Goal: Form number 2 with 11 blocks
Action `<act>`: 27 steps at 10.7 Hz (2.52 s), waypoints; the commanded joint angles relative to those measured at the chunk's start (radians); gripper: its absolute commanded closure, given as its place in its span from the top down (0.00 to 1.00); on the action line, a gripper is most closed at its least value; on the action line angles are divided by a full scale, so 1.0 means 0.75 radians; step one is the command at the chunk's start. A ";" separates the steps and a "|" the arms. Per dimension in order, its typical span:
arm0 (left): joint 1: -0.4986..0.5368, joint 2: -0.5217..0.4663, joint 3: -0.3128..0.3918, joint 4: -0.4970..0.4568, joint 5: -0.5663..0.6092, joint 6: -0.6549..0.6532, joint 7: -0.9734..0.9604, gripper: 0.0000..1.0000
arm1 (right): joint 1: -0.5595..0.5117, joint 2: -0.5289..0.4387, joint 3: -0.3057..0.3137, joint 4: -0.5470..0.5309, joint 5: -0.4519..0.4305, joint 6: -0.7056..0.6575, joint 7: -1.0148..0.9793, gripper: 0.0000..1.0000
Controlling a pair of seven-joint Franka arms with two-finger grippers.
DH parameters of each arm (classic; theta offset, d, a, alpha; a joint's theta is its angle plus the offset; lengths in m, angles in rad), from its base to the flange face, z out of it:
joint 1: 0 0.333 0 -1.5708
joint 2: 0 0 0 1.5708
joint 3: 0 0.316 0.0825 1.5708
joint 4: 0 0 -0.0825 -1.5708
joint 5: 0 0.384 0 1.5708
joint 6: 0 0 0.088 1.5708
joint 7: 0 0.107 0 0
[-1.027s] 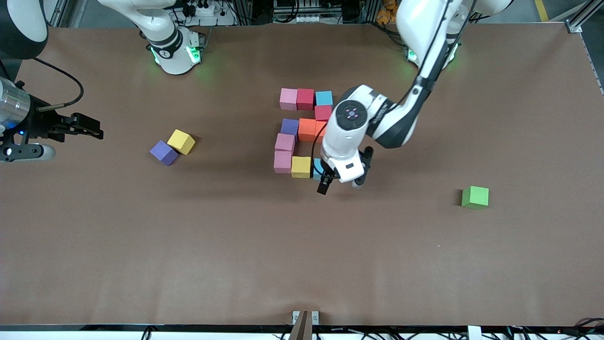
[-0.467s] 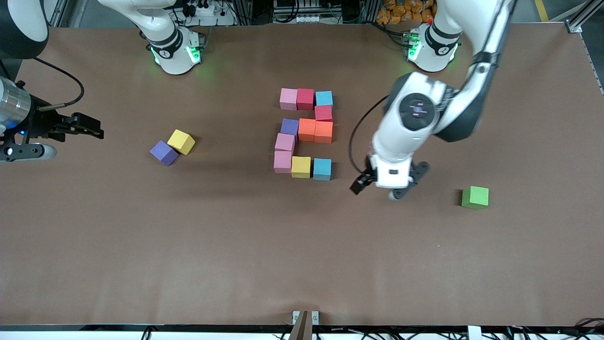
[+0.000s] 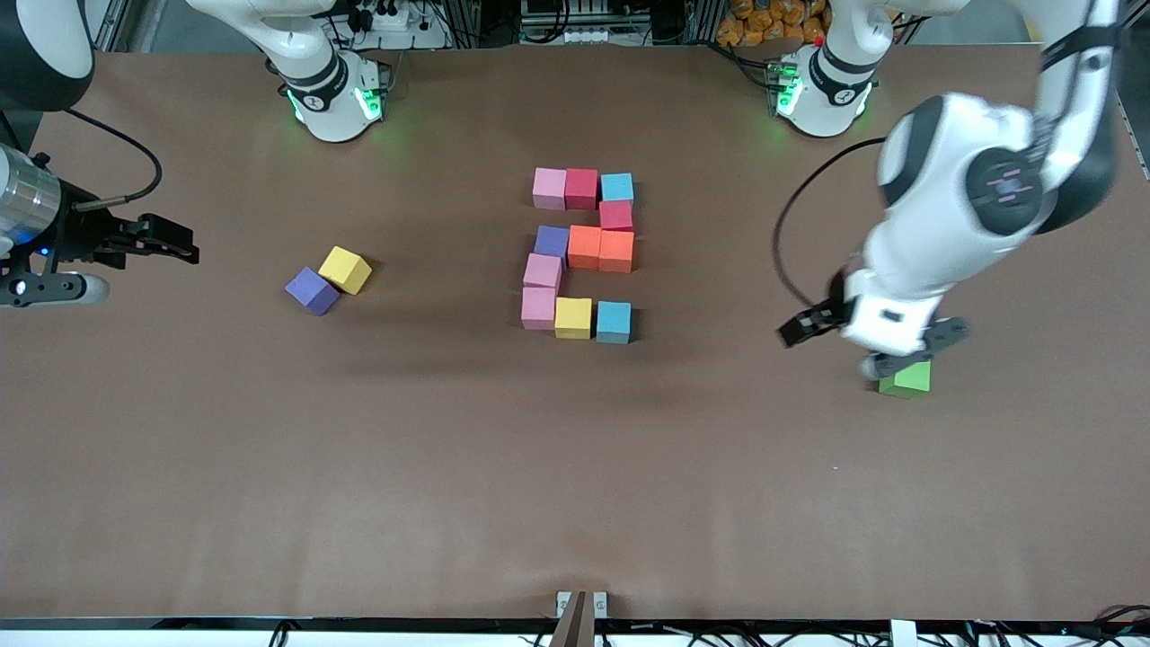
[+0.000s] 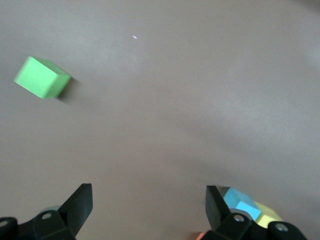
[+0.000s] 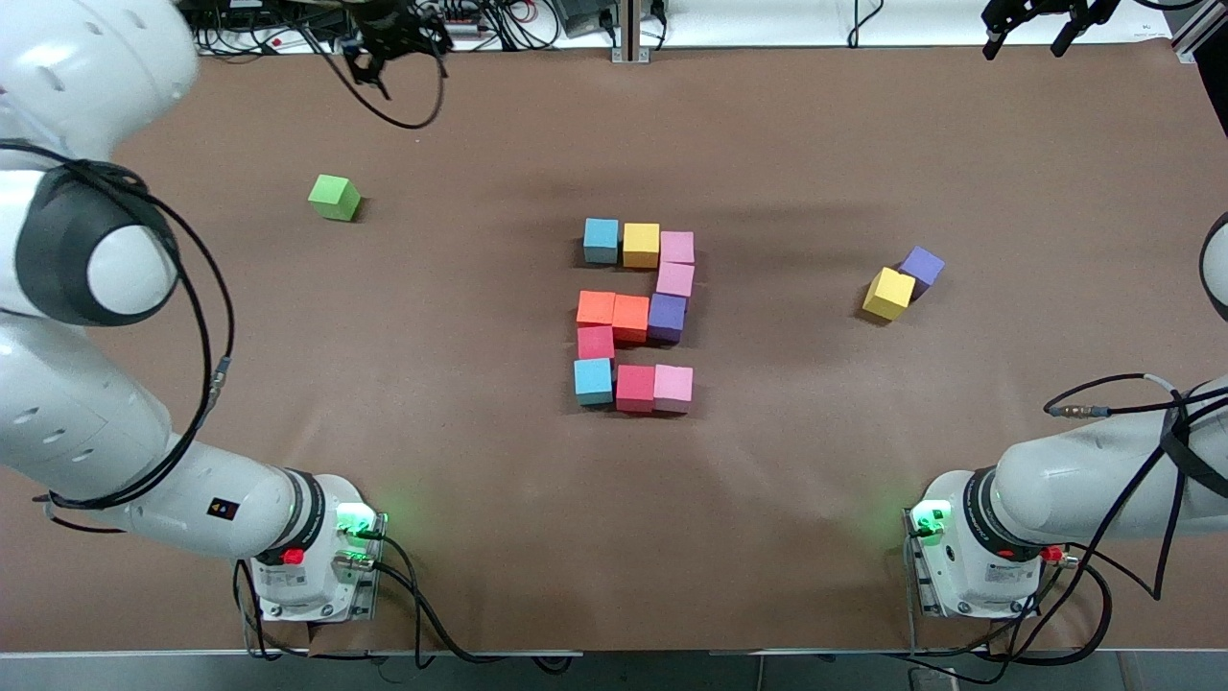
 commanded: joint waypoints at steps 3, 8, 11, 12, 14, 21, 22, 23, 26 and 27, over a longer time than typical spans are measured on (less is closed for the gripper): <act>0.234 -0.238 -0.125 -0.194 0.025 -0.055 0.220 1.00 | 0.035 -0.114 0.001 -0.117 0.007 0.026 0.040 1.00; 0.361 -0.371 -0.212 -0.184 0.088 -0.220 0.410 1.00 | 0.035 -0.204 -0.001 -0.265 0.007 0.143 0.046 1.00; 0.369 -0.433 -0.244 -0.156 0.191 -0.282 0.423 1.00 | 0.033 -0.202 -0.001 -0.263 0.007 0.137 0.046 1.00; 0.377 -0.453 -0.245 -0.135 0.191 -0.314 0.427 1.00 | 0.033 -0.202 -0.003 -0.261 0.009 0.137 0.046 1.00; 0.357 -0.449 -0.226 -0.052 0.189 -0.388 0.429 1.00 | 0.033 -0.202 -0.001 -0.261 0.009 0.135 0.046 1.00; 0.202 -0.327 0.017 0.151 0.193 -0.441 0.592 1.00 | 0.035 -0.202 -0.001 -0.261 0.009 0.118 0.046 1.00; 0.200 -0.260 0.013 0.230 0.193 -0.500 0.603 1.00 | 0.035 -0.202 -0.001 -0.261 0.009 0.118 0.046 1.00; 0.200 -0.239 0.015 0.245 0.187 -0.515 0.611 1.00 | 0.035 -0.202 -0.001 -0.261 0.009 0.118 0.046 1.00; 0.187 -0.220 0.017 0.243 0.097 -0.513 0.623 1.00 | 0.037 -0.204 0.001 -0.261 0.009 0.118 0.046 1.00; 0.187 -0.216 0.023 0.243 0.058 -0.513 0.629 1.00 | 0.037 -0.204 -0.001 -0.261 0.009 0.118 0.048 1.00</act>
